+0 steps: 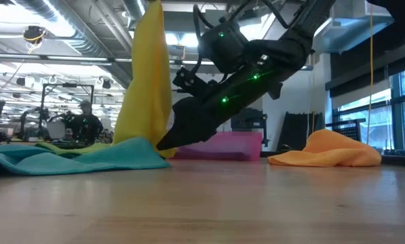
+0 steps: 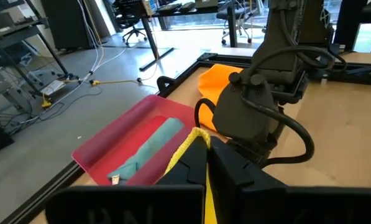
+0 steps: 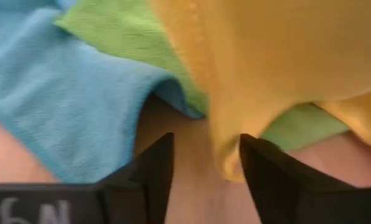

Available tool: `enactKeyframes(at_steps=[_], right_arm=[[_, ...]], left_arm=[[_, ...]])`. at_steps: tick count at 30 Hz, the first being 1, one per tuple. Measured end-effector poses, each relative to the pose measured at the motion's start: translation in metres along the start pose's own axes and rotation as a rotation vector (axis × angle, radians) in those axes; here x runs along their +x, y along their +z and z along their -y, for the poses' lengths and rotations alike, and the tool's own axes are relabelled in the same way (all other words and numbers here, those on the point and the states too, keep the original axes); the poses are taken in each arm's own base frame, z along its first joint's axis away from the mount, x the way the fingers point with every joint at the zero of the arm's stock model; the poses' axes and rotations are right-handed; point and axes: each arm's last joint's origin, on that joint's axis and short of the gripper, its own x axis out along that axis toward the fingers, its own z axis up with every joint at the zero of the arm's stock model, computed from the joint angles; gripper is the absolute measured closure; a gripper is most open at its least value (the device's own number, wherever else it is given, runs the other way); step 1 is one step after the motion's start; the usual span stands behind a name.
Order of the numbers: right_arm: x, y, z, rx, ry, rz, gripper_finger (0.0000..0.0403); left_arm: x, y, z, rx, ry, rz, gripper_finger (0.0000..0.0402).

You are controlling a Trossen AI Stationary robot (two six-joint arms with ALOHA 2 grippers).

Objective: Roll microfiber towels into tight, uniform cylinder then place into a basket
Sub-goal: Fold the yellow microfiber towel

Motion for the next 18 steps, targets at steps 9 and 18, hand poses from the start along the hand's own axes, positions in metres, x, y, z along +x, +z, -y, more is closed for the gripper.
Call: enactKeyframes(at_steps=[9, 18], right_arm=[[-0.006, -0.003, 0.004, -0.138, -0.023, -0.1, 0.0392], [-0.093, 0.039, 0.002, -0.183, -0.124, -0.268, 0.0397]], left_arm=[[0.001, 0.0, 0.0, 0.027, 0.002, -0.001, 0.0401], [-0.002, 0.01, -0.001, 0.089, -0.007, 0.016, 0.0401]])
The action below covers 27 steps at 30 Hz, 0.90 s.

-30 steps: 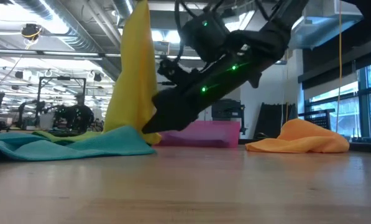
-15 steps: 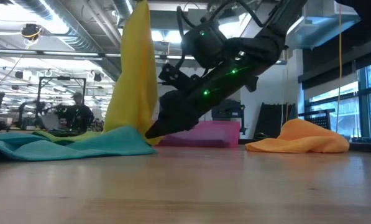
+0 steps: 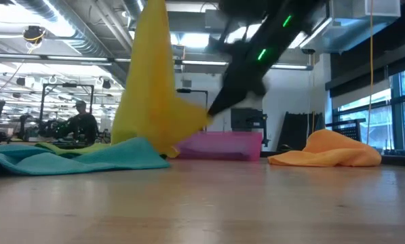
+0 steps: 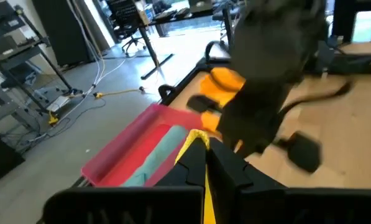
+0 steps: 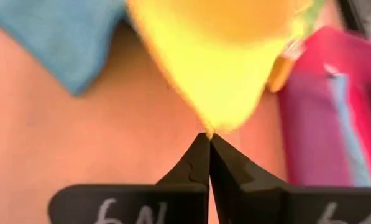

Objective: Roll microfiber towels into tight, uniform cylinder then place into a basket
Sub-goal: Fold the yellow microfiber towel

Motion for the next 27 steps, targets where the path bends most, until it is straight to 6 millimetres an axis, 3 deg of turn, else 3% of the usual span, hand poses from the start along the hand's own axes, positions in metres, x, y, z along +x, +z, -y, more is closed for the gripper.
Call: enactKeyframes(at_steps=[4, 8, 11, 15, 20, 27], right_arm=[[-0.077, 0.008, 0.005, 0.028, 0.007, 0.045, 0.04], [-0.162, 0.008, 0.016, 0.121, 0.031, 0.215, 0.04], [-0.22, 0.001, 0.026, 0.222, 0.155, 0.38, 0.0401], [-0.28, -0.01, 0.033, 0.286, 0.391, 0.592, 0.0401], [-0.314, -0.024, 0.033, 0.291, 0.533, 0.689, 0.0401], [-0.317, -0.027, 0.024, 0.327, 0.558, 0.66, 0.0402]], left_arm=[[-0.009, 0.031, 0.0, -0.05, -0.08, 0.047, 0.0401], [-0.024, 0.061, -0.004, -0.048, -0.128, 0.11, 0.0401], [-0.035, 0.076, -0.006, -0.089, -0.176, 0.135, 0.0401], [-0.048, 0.082, 0.0, -0.176, -0.284, 0.144, 0.0401], [-0.067, 0.08, 0.013, -0.176, -0.382, 0.158, 0.0401], [-0.08, 0.079, 0.017, -0.236, -0.425, 0.16, 0.0402]])
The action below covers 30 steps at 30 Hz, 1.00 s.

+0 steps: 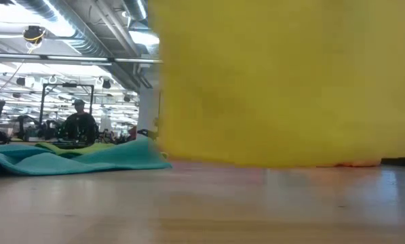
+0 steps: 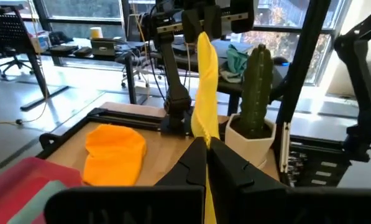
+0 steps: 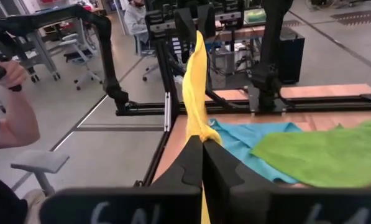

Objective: Roll microfiber towels into tight, uniform cylinder then place into a basket
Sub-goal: Fold the yellow microfiber towel

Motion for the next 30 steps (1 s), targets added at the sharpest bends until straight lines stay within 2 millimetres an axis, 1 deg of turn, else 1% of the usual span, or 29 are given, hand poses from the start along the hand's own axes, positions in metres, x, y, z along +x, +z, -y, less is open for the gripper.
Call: enactKeyframes(at_steps=[5, 7, 10, 13, 17, 23, 25, 30], right_arm=[[0.007, -0.008, -0.001, -0.016, -0.024, -0.072, 0.0402], [0.011, -0.016, 0.001, -0.007, -0.085, -0.133, 0.0402], [0.017, -0.029, 0.006, 0.019, -0.189, -0.242, 0.0402], [0.021, -0.043, 0.011, 0.048, -0.269, -0.366, 0.0402], [0.026, -0.058, 0.018, 0.045, -0.422, -0.478, 0.0402], [0.035, -0.067, 0.034, -0.019, -0.619, -0.55, 0.0402], [0.039, -0.067, 0.042, -0.035, -0.684, -0.561, 0.0402], [0.046, -0.068, 0.064, -0.089, -0.806, -0.621, 0.0402]], left_arm=[[0.005, -0.006, -0.003, 0.021, 0.031, -0.038, 0.0402], [0.009, -0.01, -0.009, 0.006, 0.061, -0.065, 0.0402], [0.017, -0.02, -0.019, -0.018, 0.122, -0.11, 0.0402], [0.028, -0.036, -0.029, -0.025, 0.176, -0.155, 0.0402], [0.046, -0.058, -0.047, -0.017, 0.224, -0.225, 0.0402], [0.071, -0.083, -0.081, -0.026, 0.329, -0.309, 0.0402], [0.077, -0.086, -0.091, -0.023, 0.374, -0.323, 0.0402], [0.087, -0.085, -0.114, -0.009, 0.469, -0.342, 0.0402]])
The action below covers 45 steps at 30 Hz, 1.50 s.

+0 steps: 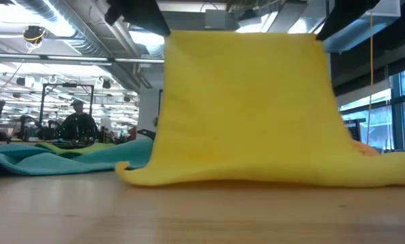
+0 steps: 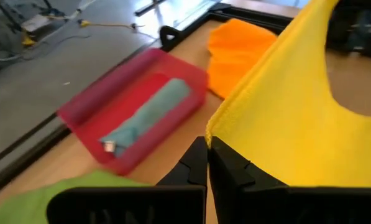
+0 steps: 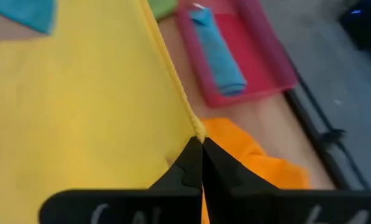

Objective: Roll microfiber towels into tight, uniform cylinder then place into a basket
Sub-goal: Fold the yellow microfiber towel

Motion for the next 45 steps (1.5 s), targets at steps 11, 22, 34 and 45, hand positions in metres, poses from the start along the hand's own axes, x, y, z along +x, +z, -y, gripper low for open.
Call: enactKeyframes(at_steps=[11, 22, 34, 45], right_arm=[[0.028, 0.014, 0.027, -0.066, -0.162, -0.059, 0.0403], [0.011, 0.019, 0.02, -0.043, 0.262, -0.002, 0.0403], [-0.05, 0.039, -0.002, 0.011, 0.978, 0.354, 0.0402], [-0.071, 0.036, 0.009, 0.148, 1.022, 0.411, 0.0402]], left_arm=[[0.018, 0.01, -0.019, 0.065, 0.145, 0.028, 0.0402], [-0.022, 0.02, -0.014, -0.012, -0.133, 0.066, 0.0402], [-0.106, 0.038, 0.02, -0.049, -0.691, 0.253, 0.0402], [-0.131, 0.055, 0.013, -0.005, -0.59, 0.299, 0.0402]])
